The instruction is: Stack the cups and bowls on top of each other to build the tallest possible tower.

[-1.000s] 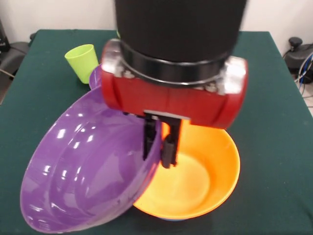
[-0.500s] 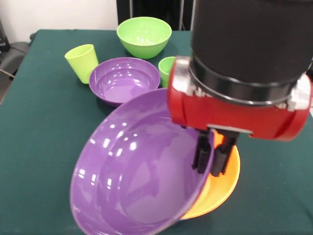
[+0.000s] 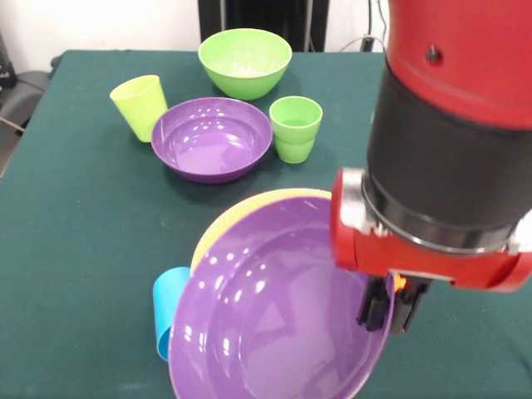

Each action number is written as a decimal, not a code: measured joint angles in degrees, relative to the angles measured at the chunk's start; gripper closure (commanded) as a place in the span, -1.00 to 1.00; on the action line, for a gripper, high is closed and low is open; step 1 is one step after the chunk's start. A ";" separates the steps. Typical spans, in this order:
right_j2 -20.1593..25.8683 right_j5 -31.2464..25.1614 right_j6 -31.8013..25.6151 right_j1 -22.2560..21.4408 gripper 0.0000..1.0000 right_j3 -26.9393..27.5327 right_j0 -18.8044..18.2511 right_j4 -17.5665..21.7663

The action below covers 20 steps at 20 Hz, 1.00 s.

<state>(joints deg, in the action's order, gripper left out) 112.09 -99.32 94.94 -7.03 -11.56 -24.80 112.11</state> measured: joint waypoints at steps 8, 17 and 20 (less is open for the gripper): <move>-0.24 0.59 0.00 2.04 1.00 -0.02 0.14 0.07; 0.25 0.59 0.00 1.90 1.00 -0.02 0.11 1.34; 0.42 0.59 0.00 1.61 1.00 -0.01 0.10 1.56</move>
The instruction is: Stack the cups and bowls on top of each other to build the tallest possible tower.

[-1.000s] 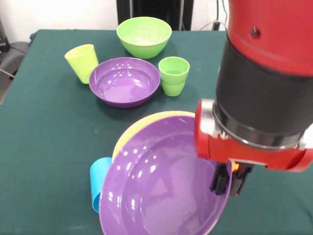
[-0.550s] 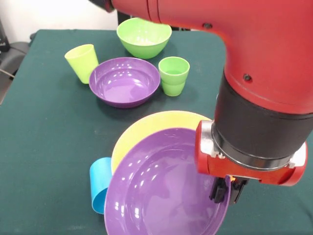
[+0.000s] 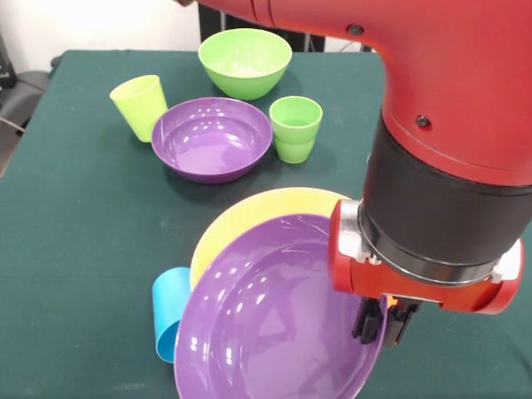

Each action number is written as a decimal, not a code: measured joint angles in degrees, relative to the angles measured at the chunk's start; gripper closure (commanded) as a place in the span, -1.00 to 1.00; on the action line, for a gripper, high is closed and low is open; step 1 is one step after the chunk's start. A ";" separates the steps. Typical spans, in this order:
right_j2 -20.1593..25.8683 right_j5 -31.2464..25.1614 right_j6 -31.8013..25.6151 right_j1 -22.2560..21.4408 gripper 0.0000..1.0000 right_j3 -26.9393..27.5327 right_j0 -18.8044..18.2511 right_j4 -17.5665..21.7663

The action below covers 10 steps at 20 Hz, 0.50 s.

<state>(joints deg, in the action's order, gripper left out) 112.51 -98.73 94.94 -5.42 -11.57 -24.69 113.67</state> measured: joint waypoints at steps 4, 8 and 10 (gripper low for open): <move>0.17 -0.14 0.00 -0.46 1.00 -0.01 -0.02 0.08; 0.20 -1.31 0.00 -1.70 1.00 -0.01 -0.08 -0.04; 0.18 -2.43 0.00 -2.51 1.00 -0.03 -0.18 -0.71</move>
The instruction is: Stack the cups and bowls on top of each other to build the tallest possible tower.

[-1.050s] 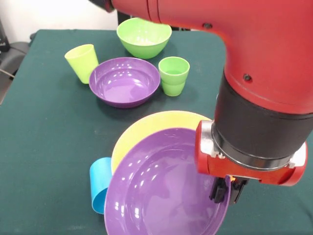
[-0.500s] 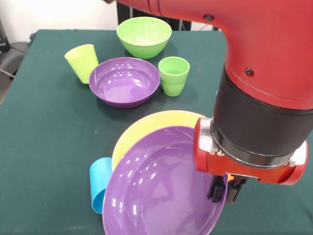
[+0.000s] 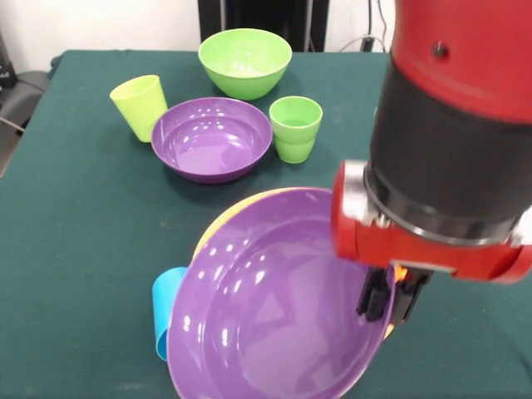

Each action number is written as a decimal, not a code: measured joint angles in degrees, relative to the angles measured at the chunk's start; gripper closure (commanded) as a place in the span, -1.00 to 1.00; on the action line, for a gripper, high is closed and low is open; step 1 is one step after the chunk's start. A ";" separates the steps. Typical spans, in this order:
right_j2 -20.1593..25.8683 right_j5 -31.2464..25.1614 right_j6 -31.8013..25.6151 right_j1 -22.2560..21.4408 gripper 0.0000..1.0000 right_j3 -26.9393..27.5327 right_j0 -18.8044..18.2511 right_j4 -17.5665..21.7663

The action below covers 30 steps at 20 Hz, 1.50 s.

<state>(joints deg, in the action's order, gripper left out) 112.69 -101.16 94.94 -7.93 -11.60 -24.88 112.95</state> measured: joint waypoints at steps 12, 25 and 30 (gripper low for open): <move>-9.82 -1.70 1.42 -4.24 1.00 -14.23 -7.36 -24.25; -22.64 -0.04 15.11 -10.22 1.00 -33.97 -18.78 -43.83; -26.48 4.02 18.29 -11.42 1.00 -39.62 -20.11 -47.72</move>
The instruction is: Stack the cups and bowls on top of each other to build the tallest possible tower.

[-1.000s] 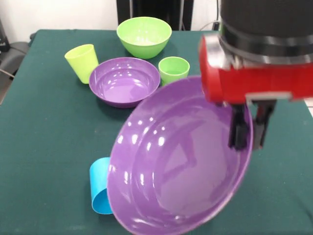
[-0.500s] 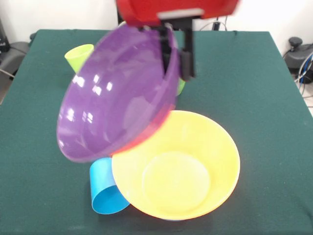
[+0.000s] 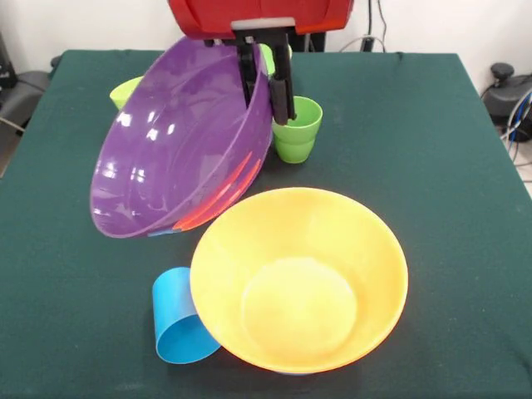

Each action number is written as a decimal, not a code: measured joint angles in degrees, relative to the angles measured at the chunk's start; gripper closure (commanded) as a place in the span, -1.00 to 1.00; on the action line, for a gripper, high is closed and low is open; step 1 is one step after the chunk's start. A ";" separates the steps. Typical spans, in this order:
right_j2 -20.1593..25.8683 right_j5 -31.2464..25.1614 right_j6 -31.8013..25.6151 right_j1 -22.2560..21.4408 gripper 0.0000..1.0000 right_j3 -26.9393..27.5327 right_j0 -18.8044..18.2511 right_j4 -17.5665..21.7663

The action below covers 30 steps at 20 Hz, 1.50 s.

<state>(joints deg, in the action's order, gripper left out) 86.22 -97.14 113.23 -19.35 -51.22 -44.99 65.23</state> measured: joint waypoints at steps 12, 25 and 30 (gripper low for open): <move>-9.07 12.50 0.82 -1.33 1.00 -8.66 1.42 -6.02; -19.38 14.47 0.82 -0.31 1.00 -8.16 8.63 -11.50; -21.86 15.20 0.83 0.85 1.00 -7.98 10.05 -15.70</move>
<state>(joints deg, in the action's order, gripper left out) 64.35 -81.94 114.06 -18.50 -59.20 -34.94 49.54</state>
